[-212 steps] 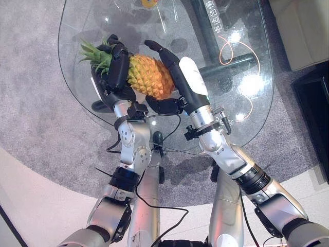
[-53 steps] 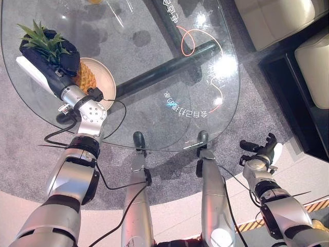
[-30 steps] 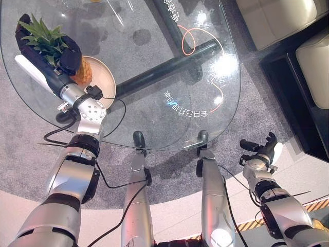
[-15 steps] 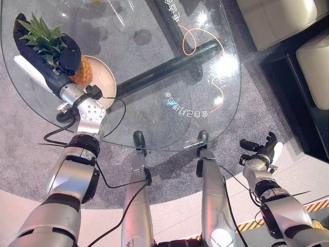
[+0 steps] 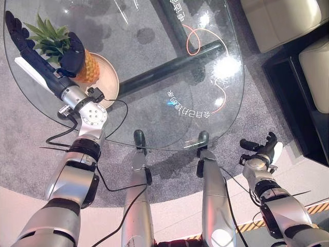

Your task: Pick up the fruit to the plate

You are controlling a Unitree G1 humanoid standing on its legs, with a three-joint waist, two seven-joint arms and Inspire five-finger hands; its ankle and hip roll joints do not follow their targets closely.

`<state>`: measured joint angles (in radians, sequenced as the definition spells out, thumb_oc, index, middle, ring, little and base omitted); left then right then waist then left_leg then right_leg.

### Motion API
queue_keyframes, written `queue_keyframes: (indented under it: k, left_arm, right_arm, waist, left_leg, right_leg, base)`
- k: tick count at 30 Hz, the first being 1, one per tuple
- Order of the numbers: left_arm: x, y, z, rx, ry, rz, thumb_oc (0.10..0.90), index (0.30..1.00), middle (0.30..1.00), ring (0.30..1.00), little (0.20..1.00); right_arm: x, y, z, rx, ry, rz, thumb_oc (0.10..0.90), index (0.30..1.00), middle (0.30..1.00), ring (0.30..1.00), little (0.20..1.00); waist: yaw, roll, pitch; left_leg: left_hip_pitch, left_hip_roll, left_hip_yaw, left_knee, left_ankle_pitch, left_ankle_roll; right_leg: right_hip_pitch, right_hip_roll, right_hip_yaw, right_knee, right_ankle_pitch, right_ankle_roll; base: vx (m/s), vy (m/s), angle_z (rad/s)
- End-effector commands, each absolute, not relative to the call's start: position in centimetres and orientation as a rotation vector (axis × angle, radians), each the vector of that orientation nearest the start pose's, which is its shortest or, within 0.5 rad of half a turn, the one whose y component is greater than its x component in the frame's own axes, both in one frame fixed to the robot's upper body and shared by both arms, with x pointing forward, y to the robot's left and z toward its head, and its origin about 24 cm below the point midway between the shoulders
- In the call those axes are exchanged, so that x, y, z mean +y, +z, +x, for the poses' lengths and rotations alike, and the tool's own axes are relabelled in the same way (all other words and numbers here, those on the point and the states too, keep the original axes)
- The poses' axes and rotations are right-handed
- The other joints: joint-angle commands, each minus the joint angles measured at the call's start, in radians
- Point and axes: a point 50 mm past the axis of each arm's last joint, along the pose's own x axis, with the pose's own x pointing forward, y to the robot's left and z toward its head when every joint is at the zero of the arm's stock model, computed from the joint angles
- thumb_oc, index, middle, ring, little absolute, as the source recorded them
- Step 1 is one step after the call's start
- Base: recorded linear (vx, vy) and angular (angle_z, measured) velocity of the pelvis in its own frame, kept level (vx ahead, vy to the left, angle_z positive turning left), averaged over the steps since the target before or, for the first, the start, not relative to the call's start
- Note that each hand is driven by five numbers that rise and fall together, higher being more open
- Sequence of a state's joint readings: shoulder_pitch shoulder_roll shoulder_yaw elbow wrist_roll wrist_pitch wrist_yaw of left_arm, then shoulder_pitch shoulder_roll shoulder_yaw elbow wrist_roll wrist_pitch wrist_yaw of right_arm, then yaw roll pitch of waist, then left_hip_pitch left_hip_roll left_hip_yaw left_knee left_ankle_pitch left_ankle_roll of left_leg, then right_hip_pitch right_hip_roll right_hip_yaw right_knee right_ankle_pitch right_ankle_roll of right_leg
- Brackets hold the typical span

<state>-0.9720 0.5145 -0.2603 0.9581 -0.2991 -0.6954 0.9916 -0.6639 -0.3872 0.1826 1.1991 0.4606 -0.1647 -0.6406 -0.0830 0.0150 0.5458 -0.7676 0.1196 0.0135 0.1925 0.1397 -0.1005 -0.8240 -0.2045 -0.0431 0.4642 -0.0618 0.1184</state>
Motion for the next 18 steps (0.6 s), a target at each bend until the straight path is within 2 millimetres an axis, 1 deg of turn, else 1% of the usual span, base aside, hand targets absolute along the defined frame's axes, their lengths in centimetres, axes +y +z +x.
queue_keyframes:
  k: [1, 4, 5, 7, 9, 10, 11, 12, 14, 15, 17, 18]
  left_arm:
    - [25.2, 25.8, 35.2, -0.993, 0.876, -0.165, 0.8, 0.9, 0.9, 0.9, 0.9]
    - [24.8, 25.4, 35.2, -0.991, 0.861, -0.167, 0.8, 0.9, 0.9, 0.9, 0.9]
    - [24.7, 25.1, 35.2, -0.984, 0.856, -0.161, 0.8, 0.9, 0.9, 0.9, 0.9]
    - [24.6, 24.8, 35.1, -0.985, 0.848, -0.162, 0.8, 0.9, 0.9, 0.9, 0.9]
    - [24.6, 24.2, 35.1, -0.968, 0.845, -0.163, 0.8, 0.9, 0.9, 0.9, 0.9]
    - [24.6, 24.3, 35.1, -0.97, 0.844, -0.166, 0.8, 0.9, 0.9, 0.9, 0.9]
    - [24.6, 23.9, 35.0, -0.96, 0.84, -0.163, 0.8, 0.9, 0.9, 0.9, 0.9]
    - [24.5, 24.0, 35.0, -0.962, 0.837, -0.164, 0.8, 0.9, 0.9, 0.9, 0.9]
    - [24.3, 23.5, 35.0, -0.949, 0.826, -0.153, 0.8, 0.9, 0.9, 0.9, 0.9]
    - [24.2, 23.5, 35.0, -0.951, 0.819, -0.15, 0.8, 0.9, 0.9, 0.9, 0.9]
    - [24.3, 23.0, 35.0, -0.941, 0.81, -0.152, 0.8, 0.9, 0.9, 0.9, 0.9]
    - [24.2, 23.1, 34.9, -0.947, 0.81, -0.158, 0.8, 0.9, 0.9, 0.9, 0.9]
  right_arm:
    - [-29.7, 1.2, 30.9, 0.315, -0.935, -0.189, 0.8, 0.9, 0.9, 0.9, 0.9]
    - [-29.6, 1.3, 31.0, 0.312, -0.939, -0.183, 0.8, 0.9, 0.9, 0.9, 0.9]
    - [-29.6, 1.2, 30.9, 0.318, -0.94, -0.183, 0.8, 0.9, 0.9, 0.9, 0.9]
    - [-29.6, 1.3, 31.0, 0.313, -0.942, -0.178, 0.8, 0.9, 0.9, 0.9, 0.9]
    - [-29.6, 1.0, 30.7, 0.321, -0.943, -0.18, 0.8, 0.9, 0.9, 0.9, 0.9]
    - [-29.6, 1.1, 30.8, 0.317, -0.943, -0.178, 0.8, 0.9, 0.9, 0.9, 0.9]
    - [-29.6, 0.9, 30.6, 0.322, -0.944, -0.178, 0.8, 0.9, 0.9, 0.9, 0.9]
    - [-29.5, 1.1, 30.8, 0.317, -0.945, -0.174, 0.8, 0.9, 0.9, 0.9, 0.9]
    - [-29.4, 0.8, 30.6, 0.324, -0.945, -0.173, 0.8, 0.9, 0.9, 0.9, 0.9]
    - [-29.4, 1.0, 30.8, 0.319, -0.946, -0.169, 0.8, 0.9, 0.9, 0.9, 0.9]
    - [-29.4, 0.7, 30.5, 0.325, -0.947, -0.168, 0.8, 0.9, 0.9, 0.9, 0.9]
    - [-29.4, 0.9, 30.7, 0.32, -0.948, -0.164, 0.8, 0.9, 0.9, 0.9, 0.9]
  waist:
    - [0.035, -0.02, -0.026]
    - [0.039, -0.021, -0.026]
    - [0.041, -0.021, -0.026]
    - [0.043, -0.021, -0.026]
    - [0.046, -0.021, -0.026]
    - [0.045, -0.021, -0.026]
    - [0.048, -0.021, -0.026]
    - [0.048, -0.021, -0.026]
    - [0.052, -0.021, -0.026]
    - [0.053, -0.021, -0.026]
    - [0.056, -0.021, -0.026]
    - [0.056, -0.021, -0.026]
  left_leg:
    - [0.008, -0.025, 0.021, 0.136, -0.151, 0.056]
    - [0.001, -0.027, 0.018, 0.137, -0.149, 0.057]
    - [0.01, -0.026, 0.017, 0.139, -0.158, 0.056]
    - [0.002, -0.027, 0.016, 0.133, -0.148, 0.058]
    - [0.011, -0.026, 0.015, 0.137, -0.157, 0.058]
    - [0.004, -0.027, 0.015, 0.135, -0.15, 0.059]
    - [0.012, -0.026, 0.015, 0.137, -0.158, 0.058]
    - [0.003, -0.028, 0.014, 0.134, -0.149, 0.06]
    - [0.013, -0.028, 0.012, 0.139, -0.159, 0.06]
    - [0.004, -0.029, 0.01, 0.137, -0.15, 0.061]
    - [0.013, -0.027, 0.01, 0.141, -0.161, 0.06]
    - [0.004, -0.028, 0.009, 0.137, -0.151, 0.061]
  right_leg:
    - [0.036, -0.002, -0.031, -0.105, 0.087, -0.021]
    - [0.032, -0.003, -0.034, -0.106, 0.09, -0.021]
    - [0.042, -0.003, -0.035, -0.105, 0.082, -0.019]
    - [0.034, -0.004, -0.037, -0.11, 0.092, -0.02]
    - [0.042, -0.005, -0.038, -0.104, 0.084, -0.018]
    - [0.036, -0.005, -0.038, -0.108, 0.092, -0.019]
    - [0.044, -0.006, -0.039, -0.105, 0.084, -0.018]
    - [0.036, -0.007, -0.04, -0.109, 0.094, -0.018]
    - [0.046, -0.006, -0.042, -0.104, 0.086, -0.017]
    - [0.038, -0.007, -0.042, -0.107, 0.095, -0.018]
    - [0.047, -0.008, -0.044, -0.103, 0.086, -0.016]
    - [0.039, -0.009, -0.045, -0.108, 0.095, -0.017]
  base:
    - [0.0, 0.0, 0.0]
    - [0.0, 0.0, 0.0]
    - [0.0, 0.0, 0.0]
    - [0.0, 0.0, 0.0]
    - [0.0, 0.0, 0.0]
    - [0.0, 0.0, 0.0]
    - [0.0, 0.0, 0.0]
    - [0.0, 0.0, 0.0]
    - [0.0, 0.0, 0.0]
    - [0.0, 0.0, 0.0]
    - [0.0, 0.0, 0.0]
    - [0.0, -0.012, 0.03]
